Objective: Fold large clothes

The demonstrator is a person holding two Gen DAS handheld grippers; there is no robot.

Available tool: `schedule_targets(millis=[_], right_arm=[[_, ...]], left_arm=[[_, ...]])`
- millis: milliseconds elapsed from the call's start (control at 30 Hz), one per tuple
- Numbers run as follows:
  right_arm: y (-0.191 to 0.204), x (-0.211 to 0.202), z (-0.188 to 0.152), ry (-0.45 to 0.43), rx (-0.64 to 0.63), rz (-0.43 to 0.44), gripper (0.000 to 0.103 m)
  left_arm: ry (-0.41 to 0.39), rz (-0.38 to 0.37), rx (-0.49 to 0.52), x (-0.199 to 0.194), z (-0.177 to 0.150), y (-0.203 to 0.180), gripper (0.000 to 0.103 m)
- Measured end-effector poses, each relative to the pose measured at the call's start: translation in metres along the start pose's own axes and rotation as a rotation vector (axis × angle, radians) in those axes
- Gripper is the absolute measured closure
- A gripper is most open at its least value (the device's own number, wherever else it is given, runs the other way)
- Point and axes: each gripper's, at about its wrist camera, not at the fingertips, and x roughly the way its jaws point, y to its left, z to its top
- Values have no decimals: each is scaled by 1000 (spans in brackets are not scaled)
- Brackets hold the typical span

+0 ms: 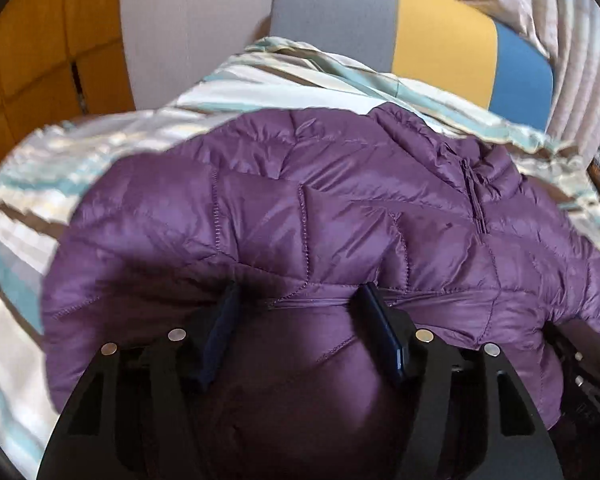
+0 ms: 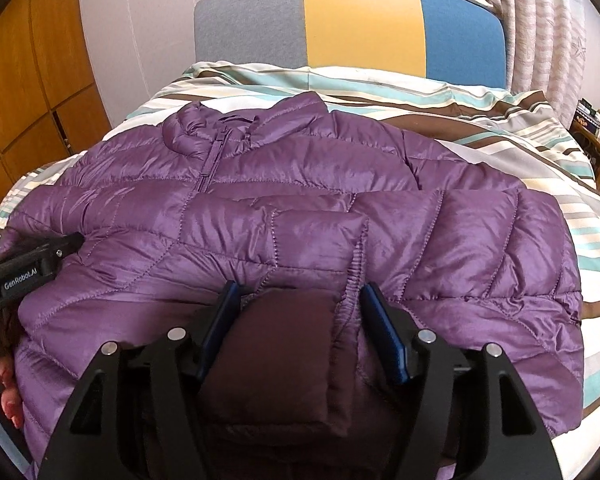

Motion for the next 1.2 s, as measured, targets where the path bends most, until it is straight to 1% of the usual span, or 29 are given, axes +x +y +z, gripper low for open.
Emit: schedule_targets(millis=[133,233,300,367,433,467,533,600,633,667,733,867,1033,1100,1133,1167,1200], right_arm=[[1,3,-1,4,-7,-7,39],[0,3,-1,3,-7,-7,39],[0,2,-1,3,-7,-8,39],[-1,2,-1,3,-3,-3,39],[0,2,0,3,-4,-6,38],[0,2,0,2,-4,-5,38],[0,2,0,2,-3,-4,38],[1,2,0,1,-4,-6,38],[0,2,0,0,-4,-5,38],[0,1,0,0,-4,-5,37],[0,2,0,0,-7,-5,37],[1,2,0,0,-9,-7,37],[1,2,0,0,-10,-8,37],[1,2,-1,0,-9,-8,37],[1,2,0,1,-8,-7,36],[1,2,0,1,-6,-6,35],[0,2,0,2,-2,-7,33]], left_arm=[[-7,23,17,3,-2,-3,40],[-6,-8,-2,-4,-1,0,40],[-5,-27,-12,-14,0,4,36],[-21,-6,-22,-28,2,14,28],[-43,19,-61,-37,6,29,28],[-45,23,-100,-40,8,43,28],[-40,39,-129,-40,11,59,28],[-20,94,-119,-33,13,71,28],[8,114,-91,-24,10,75,28],[18,113,-70,-19,7,77,28],[9,105,-43,-15,2,77,27],[18,118,-29,-8,3,77,25],[15,120,-26,-10,4,78,24],[18,126,-23,-13,5,73,14],[26,128,-25,-15,6,73,3],[39,136,-35,-21,5,76,3],[43,128,-49,-27,4,78,3]])
